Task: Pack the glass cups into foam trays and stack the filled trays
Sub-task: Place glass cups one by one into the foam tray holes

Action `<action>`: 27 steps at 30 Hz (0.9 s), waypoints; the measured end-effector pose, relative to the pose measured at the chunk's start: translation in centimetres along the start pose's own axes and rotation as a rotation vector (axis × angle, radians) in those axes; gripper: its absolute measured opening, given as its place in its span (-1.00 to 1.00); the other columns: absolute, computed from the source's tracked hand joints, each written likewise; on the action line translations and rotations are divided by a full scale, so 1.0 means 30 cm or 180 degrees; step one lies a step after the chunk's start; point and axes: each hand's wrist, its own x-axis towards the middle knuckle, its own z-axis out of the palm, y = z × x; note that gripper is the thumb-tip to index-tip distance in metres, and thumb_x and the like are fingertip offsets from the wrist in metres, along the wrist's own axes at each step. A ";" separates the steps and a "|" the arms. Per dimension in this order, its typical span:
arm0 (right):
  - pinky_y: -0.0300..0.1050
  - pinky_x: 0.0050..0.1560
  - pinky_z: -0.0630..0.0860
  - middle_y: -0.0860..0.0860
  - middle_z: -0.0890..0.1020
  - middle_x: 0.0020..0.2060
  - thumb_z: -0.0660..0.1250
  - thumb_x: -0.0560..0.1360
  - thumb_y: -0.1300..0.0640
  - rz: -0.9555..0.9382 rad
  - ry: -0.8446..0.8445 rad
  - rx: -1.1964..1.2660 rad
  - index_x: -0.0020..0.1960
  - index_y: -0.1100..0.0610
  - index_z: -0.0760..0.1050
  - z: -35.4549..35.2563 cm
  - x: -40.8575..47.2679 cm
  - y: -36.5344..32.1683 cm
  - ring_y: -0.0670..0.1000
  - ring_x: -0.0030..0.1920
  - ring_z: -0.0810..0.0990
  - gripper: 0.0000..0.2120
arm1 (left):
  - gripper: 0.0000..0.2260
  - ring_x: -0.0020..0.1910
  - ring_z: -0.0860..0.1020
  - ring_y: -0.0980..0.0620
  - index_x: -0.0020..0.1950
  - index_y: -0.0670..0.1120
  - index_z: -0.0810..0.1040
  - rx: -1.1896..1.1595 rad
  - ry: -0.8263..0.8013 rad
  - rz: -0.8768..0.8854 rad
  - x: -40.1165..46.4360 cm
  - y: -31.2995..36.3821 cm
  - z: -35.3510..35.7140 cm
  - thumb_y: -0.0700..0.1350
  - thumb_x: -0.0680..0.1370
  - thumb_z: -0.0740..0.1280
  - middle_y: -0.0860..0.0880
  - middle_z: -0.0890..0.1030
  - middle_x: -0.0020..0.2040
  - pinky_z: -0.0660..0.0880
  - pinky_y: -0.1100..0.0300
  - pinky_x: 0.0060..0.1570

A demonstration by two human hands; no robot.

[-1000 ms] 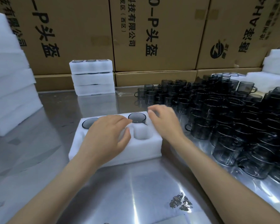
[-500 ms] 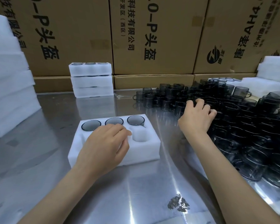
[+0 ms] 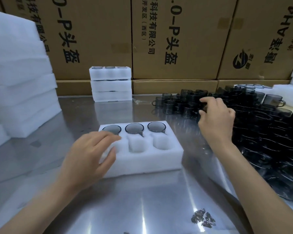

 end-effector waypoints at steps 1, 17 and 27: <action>-0.01 0.18 0.28 0.05 0.53 0.02 0.31 0.51 0.26 -0.0175 0.0082 0.0311 0.28 0.13 0.43 -0.008 -0.004 -0.030 0.08 0.07 0.49 -0.65 | -0.70 -0.02 0.55 -0.01 0.10 -0.09 0.60 -0.0098 0.0010 -0.0238 -0.015 -0.027 -0.006 -0.03 0.54 0.14 0.01 0.61 0.03 0.42 0.11 -0.07; 0.02 -0.11 0.51 0.06 0.54 -0.06 0.33 0.48 0.31 -0.1958 -0.1307 0.2109 0.26 0.14 0.52 0.047 -0.276 -0.524 0.03 0.02 0.49 -0.64 | -0.71 0.17 0.50 0.06 0.14 0.06 0.49 -0.2099 0.0090 -0.1896 -0.054 -0.144 0.089 0.02 0.51 0.08 0.02 0.58 0.12 0.40 0.10 0.21; -0.12 0.02 0.41 0.02 0.50 -0.11 0.32 0.48 0.34 -0.1842 -0.1851 0.2288 0.26 0.10 0.52 0.037 -0.262 -0.484 -0.01 -0.05 0.45 -0.62 | -0.81 0.14 0.50 0.13 0.06 0.15 0.48 -0.2107 0.0117 -0.1866 -0.062 -0.139 0.093 -0.11 0.62 0.13 0.11 0.58 0.08 0.35 0.33 0.09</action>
